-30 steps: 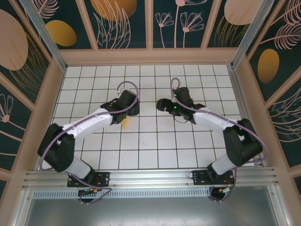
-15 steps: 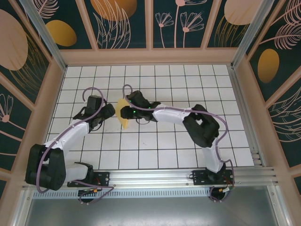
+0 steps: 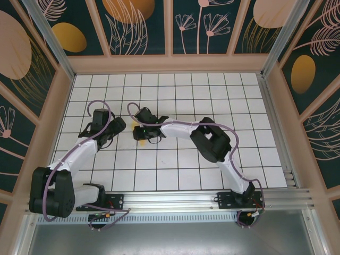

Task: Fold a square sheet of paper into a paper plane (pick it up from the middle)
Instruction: Move the paper to the center of the table.

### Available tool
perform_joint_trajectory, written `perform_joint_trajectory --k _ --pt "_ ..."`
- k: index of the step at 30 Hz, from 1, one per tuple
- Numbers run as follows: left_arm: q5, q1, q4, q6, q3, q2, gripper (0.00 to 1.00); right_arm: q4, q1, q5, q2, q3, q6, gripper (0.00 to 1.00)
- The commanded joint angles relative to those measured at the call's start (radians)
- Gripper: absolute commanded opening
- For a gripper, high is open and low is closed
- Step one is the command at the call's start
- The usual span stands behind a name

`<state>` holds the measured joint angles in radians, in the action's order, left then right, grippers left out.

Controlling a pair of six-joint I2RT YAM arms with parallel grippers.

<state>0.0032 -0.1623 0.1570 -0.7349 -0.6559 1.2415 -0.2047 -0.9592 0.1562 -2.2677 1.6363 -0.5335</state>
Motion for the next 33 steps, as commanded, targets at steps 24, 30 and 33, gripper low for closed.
perform_joint_trajectory --k 24,30,33 --pt "0.313 -0.180 -0.251 -0.050 0.048 0.070 0.32 0.055 0.165 0.283 0.476 -0.579 0.420 0.23" --pt "0.374 -0.276 -0.435 -0.161 0.099 0.133 0.24 0.202 0.179 0.186 0.546 -0.651 0.229 0.22" --pt "0.381 -0.309 -0.487 -0.188 0.111 0.178 0.20 0.246 0.179 0.138 0.564 -0.687 0.171 0.19"
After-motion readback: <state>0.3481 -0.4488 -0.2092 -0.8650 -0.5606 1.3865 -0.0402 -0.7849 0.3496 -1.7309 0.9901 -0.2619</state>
